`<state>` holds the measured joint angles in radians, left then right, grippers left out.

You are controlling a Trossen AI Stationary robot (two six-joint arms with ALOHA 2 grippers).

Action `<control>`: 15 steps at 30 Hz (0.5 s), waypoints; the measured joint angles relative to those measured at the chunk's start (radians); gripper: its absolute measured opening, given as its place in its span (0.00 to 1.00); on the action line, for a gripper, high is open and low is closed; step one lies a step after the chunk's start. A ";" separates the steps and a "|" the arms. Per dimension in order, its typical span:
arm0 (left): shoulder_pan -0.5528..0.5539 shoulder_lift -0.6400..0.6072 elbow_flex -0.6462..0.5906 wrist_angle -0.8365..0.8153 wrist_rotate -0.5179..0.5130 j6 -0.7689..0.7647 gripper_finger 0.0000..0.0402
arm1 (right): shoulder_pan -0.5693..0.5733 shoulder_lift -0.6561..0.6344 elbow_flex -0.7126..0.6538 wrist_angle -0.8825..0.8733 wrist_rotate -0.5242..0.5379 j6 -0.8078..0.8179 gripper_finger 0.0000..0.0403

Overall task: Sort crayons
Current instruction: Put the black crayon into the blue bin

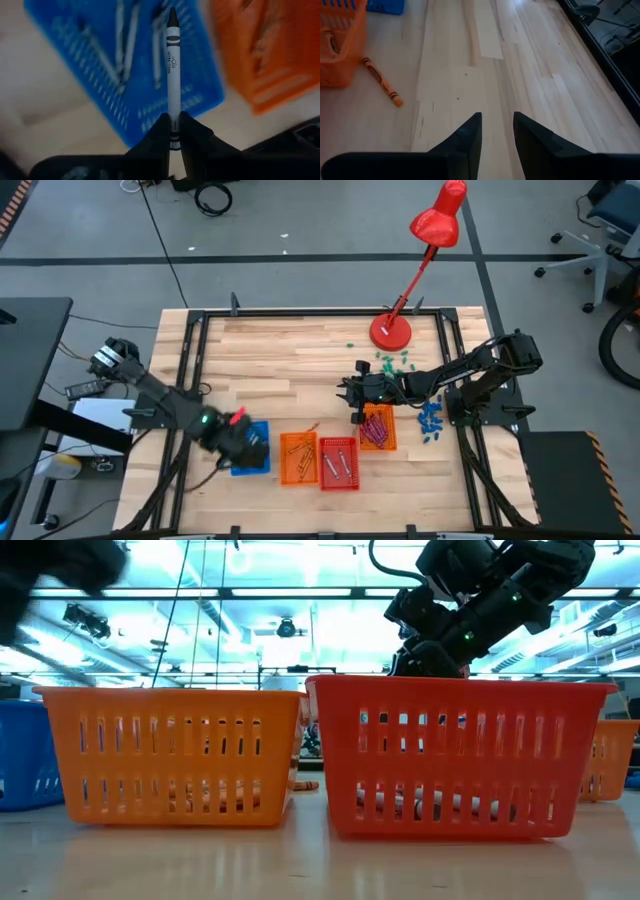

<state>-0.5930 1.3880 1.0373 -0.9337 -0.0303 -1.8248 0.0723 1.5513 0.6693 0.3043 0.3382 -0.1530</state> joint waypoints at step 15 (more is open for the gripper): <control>-0.065 0.098 0.001 -0.068 -0.072 -0.150 0.28 | 0.000 0.000 0.000 0.024 -0.019 -0.007 0.29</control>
<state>-0.6578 1.4861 1.0378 -1.0017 -0.1022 -1.9749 0.0723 1.5513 0.6693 0.3279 0.3187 -0.1604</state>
